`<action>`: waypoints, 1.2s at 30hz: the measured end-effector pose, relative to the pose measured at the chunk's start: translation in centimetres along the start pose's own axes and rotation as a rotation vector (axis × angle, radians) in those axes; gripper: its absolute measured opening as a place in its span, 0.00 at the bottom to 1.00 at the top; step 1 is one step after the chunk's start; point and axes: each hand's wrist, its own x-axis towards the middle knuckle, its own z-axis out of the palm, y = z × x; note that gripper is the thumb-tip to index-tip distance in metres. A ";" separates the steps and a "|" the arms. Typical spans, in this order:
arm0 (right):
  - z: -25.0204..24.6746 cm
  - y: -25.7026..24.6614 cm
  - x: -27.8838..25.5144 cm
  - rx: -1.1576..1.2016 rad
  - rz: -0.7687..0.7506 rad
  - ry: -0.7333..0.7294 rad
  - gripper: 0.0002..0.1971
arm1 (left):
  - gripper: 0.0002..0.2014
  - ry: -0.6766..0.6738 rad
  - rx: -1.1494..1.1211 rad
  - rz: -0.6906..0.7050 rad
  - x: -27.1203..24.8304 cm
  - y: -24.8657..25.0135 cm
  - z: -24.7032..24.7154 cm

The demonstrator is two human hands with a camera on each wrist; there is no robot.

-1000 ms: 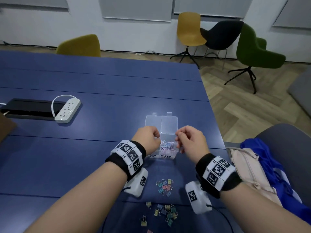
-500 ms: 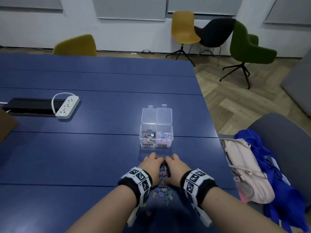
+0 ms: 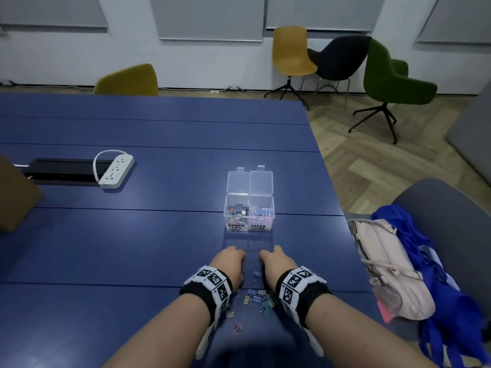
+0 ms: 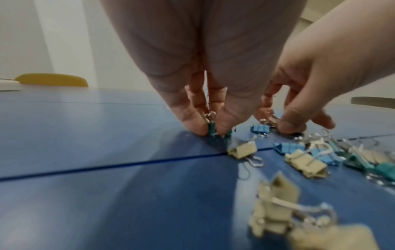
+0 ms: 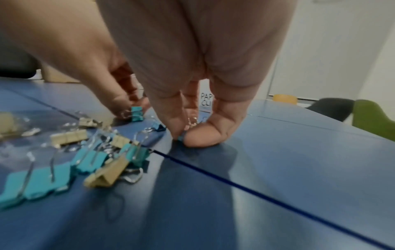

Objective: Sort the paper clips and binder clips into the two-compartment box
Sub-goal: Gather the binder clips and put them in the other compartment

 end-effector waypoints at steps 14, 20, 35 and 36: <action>-0.5 6.6 -1.7 0.018 0.221 0.031 0.21 | 0.12 -0.028 -1.727 -0.399 -2.5 -3.8 -1.1; -0.3 5.8 -1.9 -0.004 0.220 -0.005 0.19 | 0.09 -0.127 -1.814 -0.460 -2.4 -1.9 -1.1; 1.1 3.3 -2.0 -0.054 0.051 0.059 0.18 | 0.18 -0.131 0.077 -0.065 0.6 3.2 2.0; 1.1 3.3 -2.0 -0.056 0.043 0.057 0.17 | 0.18 -0.137 0.076 -0.063 0.6 3.3 1.9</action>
